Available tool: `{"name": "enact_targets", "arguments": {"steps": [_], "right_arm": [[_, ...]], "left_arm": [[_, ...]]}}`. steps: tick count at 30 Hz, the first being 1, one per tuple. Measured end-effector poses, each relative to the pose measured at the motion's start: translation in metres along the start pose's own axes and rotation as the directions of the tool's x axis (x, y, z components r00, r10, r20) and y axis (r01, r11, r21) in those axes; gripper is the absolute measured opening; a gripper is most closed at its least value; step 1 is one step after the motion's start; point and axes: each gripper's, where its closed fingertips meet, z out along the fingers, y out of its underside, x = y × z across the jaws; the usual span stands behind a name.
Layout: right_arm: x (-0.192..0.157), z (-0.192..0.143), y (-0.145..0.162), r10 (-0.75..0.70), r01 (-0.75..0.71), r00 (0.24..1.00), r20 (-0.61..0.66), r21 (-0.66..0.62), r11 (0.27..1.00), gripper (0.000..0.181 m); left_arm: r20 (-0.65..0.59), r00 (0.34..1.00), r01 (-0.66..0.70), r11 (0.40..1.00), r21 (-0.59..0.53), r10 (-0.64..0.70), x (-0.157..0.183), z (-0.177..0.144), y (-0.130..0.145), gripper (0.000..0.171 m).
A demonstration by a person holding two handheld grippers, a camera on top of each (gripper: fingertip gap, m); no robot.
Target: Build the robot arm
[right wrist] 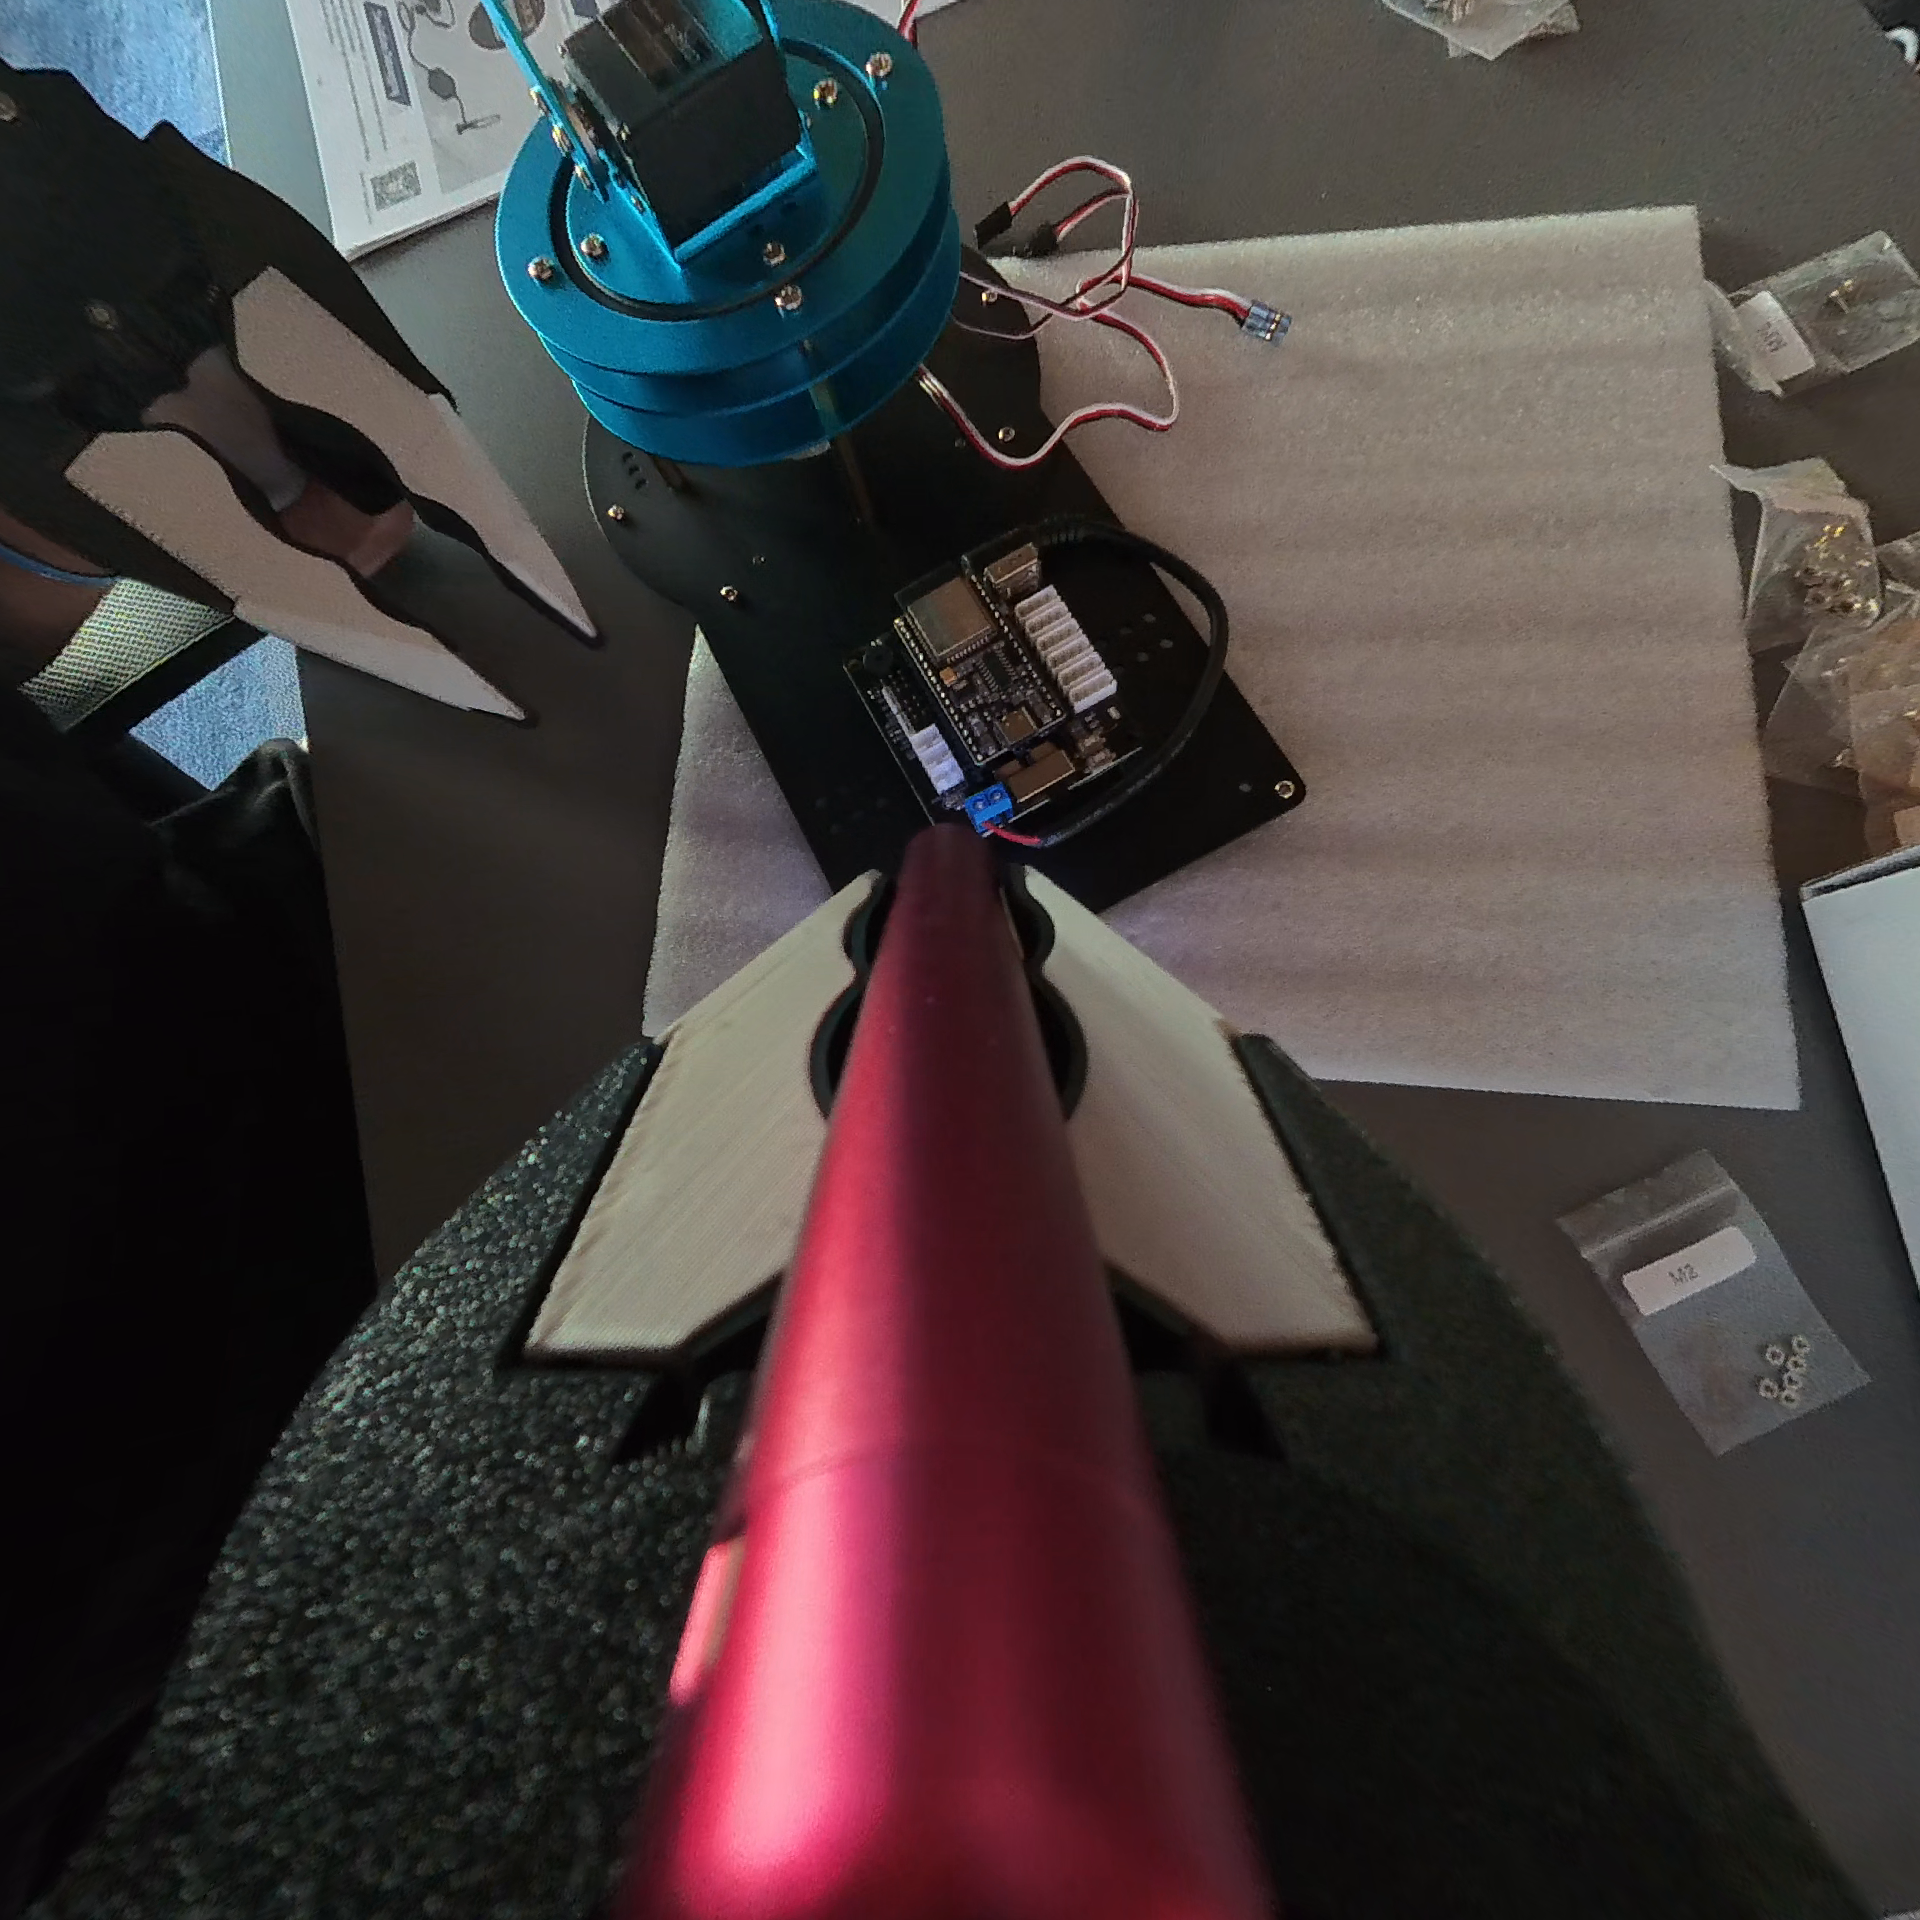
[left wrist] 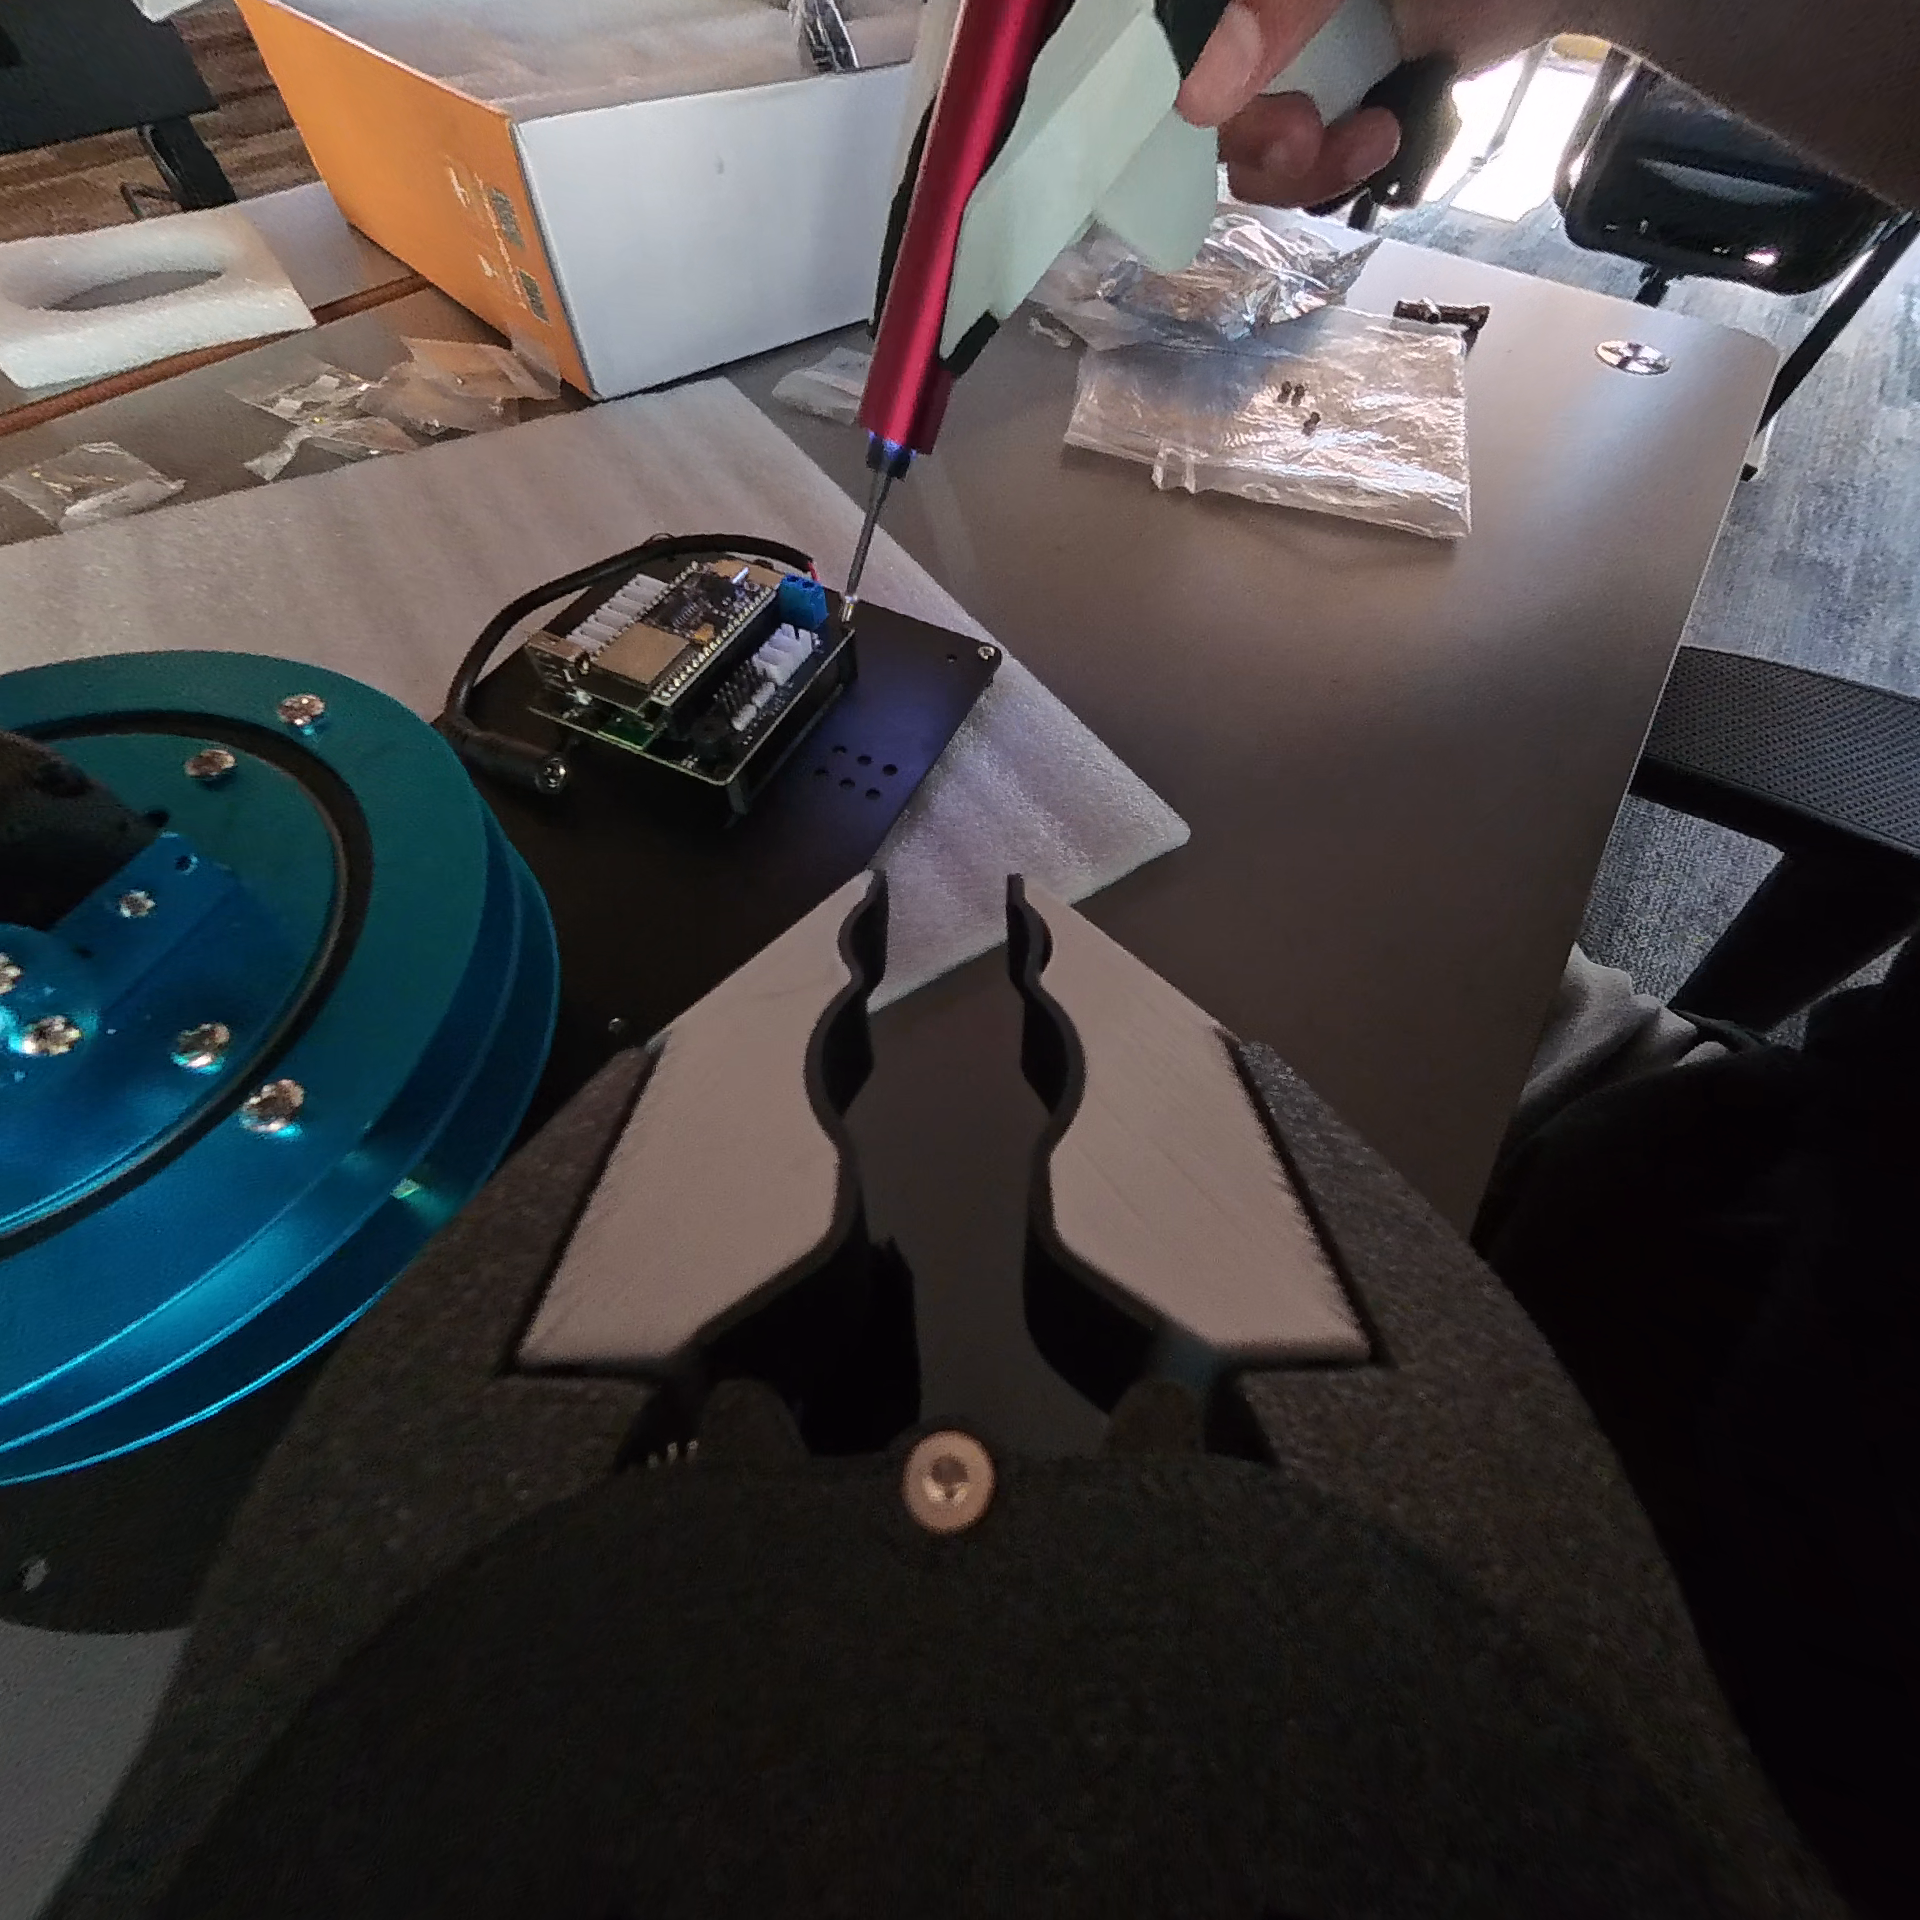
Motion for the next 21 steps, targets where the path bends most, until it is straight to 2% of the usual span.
{"name": "enact_targets", "arguments": {"steps": [11, 21], "right_arm": [[0.001, 0.006, -0.003, -0.038, 0.038, 0.999, -0.004, -0.08, 0.996, 0.022], [-0.003, 0.011, -0.013, -0.187, 0.189, 0.982, 0.033, -0.257, 0.948, 0.021]], "left_arm": [[-0.024, 1.0, 0.018, 1.0, 0.022, -0.017, 0.0, -0.006, -0.001, 0.022], [-0.025, 0.997, 0.068, 0.998, -0.005, -0.068, -0.008, -0.002, -0.002, 0.022]]}}
